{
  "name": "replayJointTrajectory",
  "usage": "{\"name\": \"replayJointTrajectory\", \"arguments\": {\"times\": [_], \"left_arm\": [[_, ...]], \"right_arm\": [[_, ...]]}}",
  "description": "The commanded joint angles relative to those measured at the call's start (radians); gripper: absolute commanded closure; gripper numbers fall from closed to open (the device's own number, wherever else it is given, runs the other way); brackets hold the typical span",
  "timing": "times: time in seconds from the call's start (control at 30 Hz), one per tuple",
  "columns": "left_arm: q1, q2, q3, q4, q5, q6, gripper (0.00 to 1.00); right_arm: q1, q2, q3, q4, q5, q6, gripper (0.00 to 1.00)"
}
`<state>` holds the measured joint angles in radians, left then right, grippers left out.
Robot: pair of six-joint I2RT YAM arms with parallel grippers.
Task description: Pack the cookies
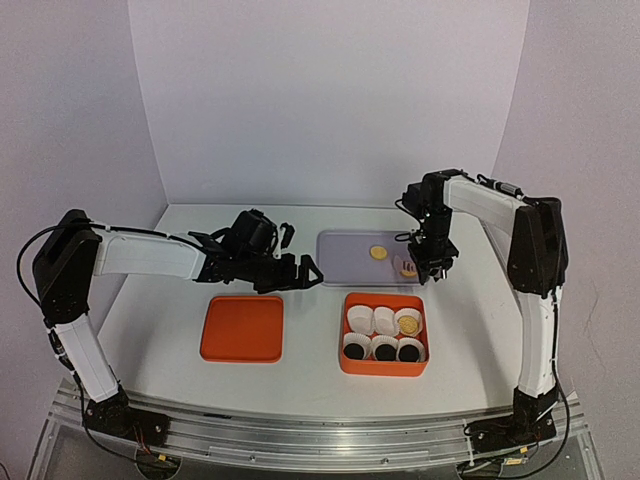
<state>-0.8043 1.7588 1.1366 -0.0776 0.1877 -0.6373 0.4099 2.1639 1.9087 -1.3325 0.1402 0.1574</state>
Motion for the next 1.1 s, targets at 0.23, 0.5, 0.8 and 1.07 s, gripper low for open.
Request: {"name": "replayJointTrajectory", "arguments": {"times": [0.23,0.5,0.8,1.07], "left_arm": [[0.001,-0.053,-0.003,0.003,-0.017,-0.013,0.00],[0.001,-0.055,-0.003,0.006,-0.020,-0.015,0.00],[0.001,-0.055,-0.003,0.007,-0.026,-0.017,0.00],[0.001,-0.054,-0.003,0.014,-0.027,-0.019,0.00]], "right_arm": [[-0.003,-0.039,-0.026,-0.184,0.008,-0.009,0.68],[-0.004,-0.049,-0.030,-0.193,0.009,-0.008,0.70],[-0.004,-0.062,-0.019,-0.194,0.010,-0.016,0.87],[-0.004,-0.089,-0.008,-0.193,0.006,-0.025,0.99]]}}
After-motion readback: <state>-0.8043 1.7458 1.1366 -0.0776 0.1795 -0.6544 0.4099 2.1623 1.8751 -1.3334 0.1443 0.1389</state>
